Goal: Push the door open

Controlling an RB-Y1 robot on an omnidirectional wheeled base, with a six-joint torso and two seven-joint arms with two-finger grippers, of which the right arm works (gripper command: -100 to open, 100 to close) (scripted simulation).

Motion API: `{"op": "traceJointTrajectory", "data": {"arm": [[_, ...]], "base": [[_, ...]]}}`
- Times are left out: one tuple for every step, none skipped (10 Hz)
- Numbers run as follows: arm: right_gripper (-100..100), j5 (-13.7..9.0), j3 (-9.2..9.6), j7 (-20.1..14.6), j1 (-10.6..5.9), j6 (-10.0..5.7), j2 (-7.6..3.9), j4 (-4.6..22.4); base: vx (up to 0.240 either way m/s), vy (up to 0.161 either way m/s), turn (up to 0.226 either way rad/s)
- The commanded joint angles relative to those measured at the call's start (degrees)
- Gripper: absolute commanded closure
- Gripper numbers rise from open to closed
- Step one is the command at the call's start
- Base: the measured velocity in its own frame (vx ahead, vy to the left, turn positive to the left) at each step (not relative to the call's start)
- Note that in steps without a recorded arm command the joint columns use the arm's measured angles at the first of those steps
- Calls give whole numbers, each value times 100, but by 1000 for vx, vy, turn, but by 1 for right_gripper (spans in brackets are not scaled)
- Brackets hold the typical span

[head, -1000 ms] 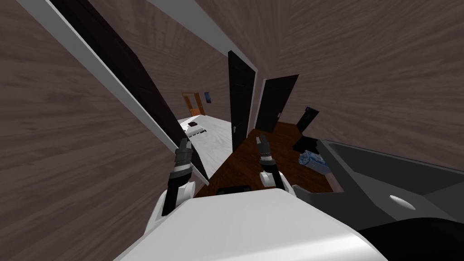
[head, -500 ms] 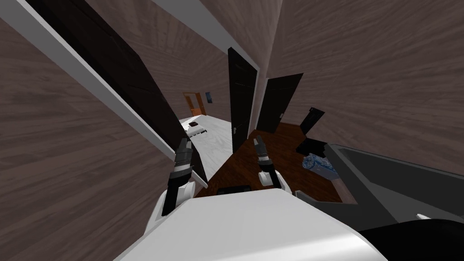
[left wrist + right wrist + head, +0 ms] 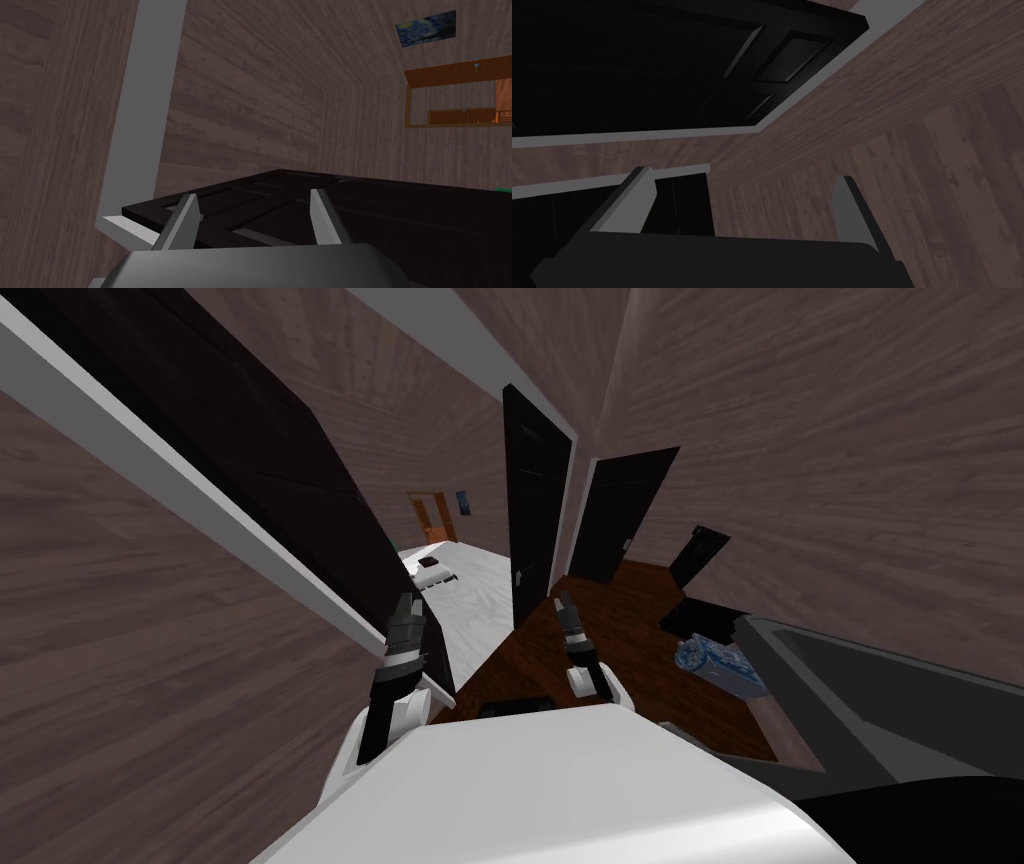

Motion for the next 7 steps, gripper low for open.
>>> {"op": "traceJointTrajectory", "data": {"arm": [[-100,43,18,-61,-92,-31,-24,214],[-100,70,30,-95,-150,-58,-33,353],[-100,98,43,-129,-208,-85,-43,491],[-100,125,55,-163,-265,-111,-52,630],[-100,153,68,-197,-323,-138,-62,769],[-100,180,80,-231,-381,-165,-70,909],[-100,209,93,-266,-440,-192,-75,1052]], "base": [[91,-53,59],[102,-64,40],[106,-76,54],[100,-62,52],[78,-56,48],[91,-59,43],[96,-65,52]]}}
